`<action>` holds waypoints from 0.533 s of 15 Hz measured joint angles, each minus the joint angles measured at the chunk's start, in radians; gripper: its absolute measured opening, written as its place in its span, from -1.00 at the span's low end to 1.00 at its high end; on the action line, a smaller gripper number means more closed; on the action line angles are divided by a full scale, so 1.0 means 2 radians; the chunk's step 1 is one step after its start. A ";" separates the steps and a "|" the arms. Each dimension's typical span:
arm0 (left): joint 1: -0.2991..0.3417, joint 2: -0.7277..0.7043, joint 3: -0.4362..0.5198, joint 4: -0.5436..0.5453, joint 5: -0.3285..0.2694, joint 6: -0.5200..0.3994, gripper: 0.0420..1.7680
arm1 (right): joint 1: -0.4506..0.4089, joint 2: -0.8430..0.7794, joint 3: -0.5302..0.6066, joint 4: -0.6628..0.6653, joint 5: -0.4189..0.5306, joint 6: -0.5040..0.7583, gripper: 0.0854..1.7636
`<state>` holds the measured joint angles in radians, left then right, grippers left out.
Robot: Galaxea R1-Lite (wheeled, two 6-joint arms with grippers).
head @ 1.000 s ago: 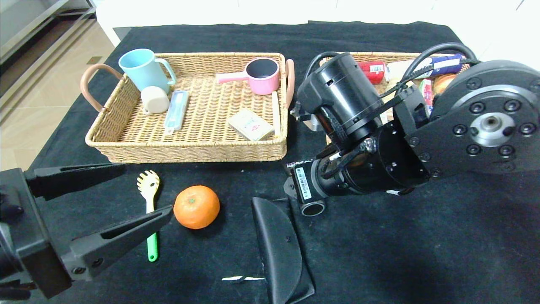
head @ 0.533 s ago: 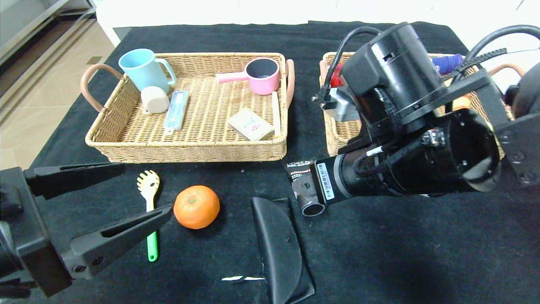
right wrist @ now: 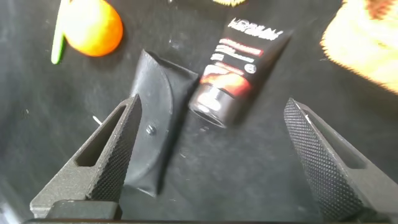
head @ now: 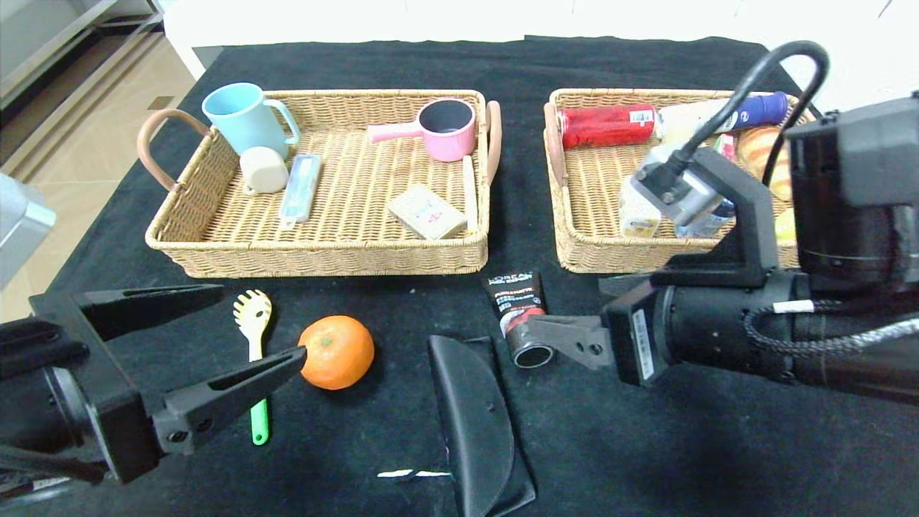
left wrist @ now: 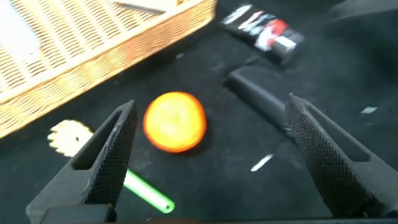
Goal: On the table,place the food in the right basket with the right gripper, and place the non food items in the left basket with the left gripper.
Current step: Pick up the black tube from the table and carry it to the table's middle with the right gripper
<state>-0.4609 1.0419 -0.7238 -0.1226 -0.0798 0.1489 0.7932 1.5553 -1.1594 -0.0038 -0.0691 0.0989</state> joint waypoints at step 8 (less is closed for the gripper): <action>-0.003 0.017 -0.006 0.006 0.049 0.001 0.94 | -0.026 -0.107 0.184 -0.201 0.024 -0.041 0.92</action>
<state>-0.4666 1.0757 -0.7360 -0.1115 0.0172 0.1500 0.7409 1.3413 -0.7909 -0.4051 -0.0221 0.0164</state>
